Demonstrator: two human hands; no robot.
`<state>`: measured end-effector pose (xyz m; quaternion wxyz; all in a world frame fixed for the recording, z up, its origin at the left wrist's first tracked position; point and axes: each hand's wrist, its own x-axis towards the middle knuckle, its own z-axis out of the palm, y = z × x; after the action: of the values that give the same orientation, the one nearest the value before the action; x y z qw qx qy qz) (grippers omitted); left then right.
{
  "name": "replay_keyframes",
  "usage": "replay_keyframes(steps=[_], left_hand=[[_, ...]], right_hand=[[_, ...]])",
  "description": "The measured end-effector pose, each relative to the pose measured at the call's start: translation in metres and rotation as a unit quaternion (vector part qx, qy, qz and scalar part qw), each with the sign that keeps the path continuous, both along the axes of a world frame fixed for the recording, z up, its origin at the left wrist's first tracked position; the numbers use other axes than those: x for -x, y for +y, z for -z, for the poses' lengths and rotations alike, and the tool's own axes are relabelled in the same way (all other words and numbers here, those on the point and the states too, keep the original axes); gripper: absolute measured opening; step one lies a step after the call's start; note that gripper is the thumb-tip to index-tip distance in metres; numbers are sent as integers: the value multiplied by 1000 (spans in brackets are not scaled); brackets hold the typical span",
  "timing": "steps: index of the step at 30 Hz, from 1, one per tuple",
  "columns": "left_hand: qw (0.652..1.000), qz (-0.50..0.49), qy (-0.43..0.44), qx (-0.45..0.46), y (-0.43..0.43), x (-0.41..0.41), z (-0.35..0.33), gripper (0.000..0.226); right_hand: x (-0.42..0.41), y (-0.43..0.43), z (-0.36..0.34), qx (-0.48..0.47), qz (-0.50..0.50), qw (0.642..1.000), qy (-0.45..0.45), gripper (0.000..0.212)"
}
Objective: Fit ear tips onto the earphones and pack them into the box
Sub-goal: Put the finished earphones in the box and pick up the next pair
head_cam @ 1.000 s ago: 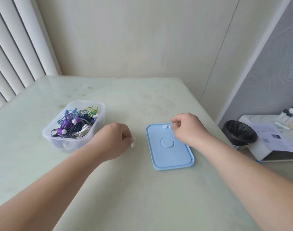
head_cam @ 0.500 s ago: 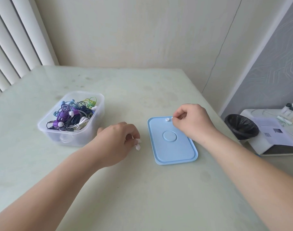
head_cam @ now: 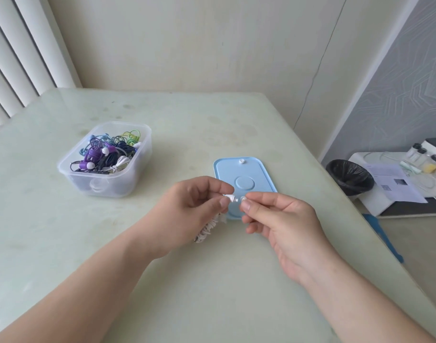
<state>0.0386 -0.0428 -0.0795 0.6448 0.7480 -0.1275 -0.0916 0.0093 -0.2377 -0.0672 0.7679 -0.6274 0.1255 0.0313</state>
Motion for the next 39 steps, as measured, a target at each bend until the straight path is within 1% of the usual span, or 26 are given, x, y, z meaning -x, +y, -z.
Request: replay_keyframes(steps=[5,10,15,21,28,39], left_hand=[[1000,10,-11,0,0,1,3,9],[999,15,-14,27,-2,2,4,9],[1000,-4,-15,21,-4,3,5,7],[1000,-18,-20,14,-7,4,6,8],[999,-33,-20,14,-10,6,7,8],[998,-35,-19,38,-10,3,9,9]], right_hand=[[0,4,4,-29,5,1000,-11,16],[-3,4,7,-23,-11,1000,-11,17],[-4,2,8,-22,-20,999,-16,18],[-3,2,10,-13,-19,999,-30,13],[-3,3,12,3,-20,999,-37,12],[-2,1,12,11,-35,998,-59,12]])
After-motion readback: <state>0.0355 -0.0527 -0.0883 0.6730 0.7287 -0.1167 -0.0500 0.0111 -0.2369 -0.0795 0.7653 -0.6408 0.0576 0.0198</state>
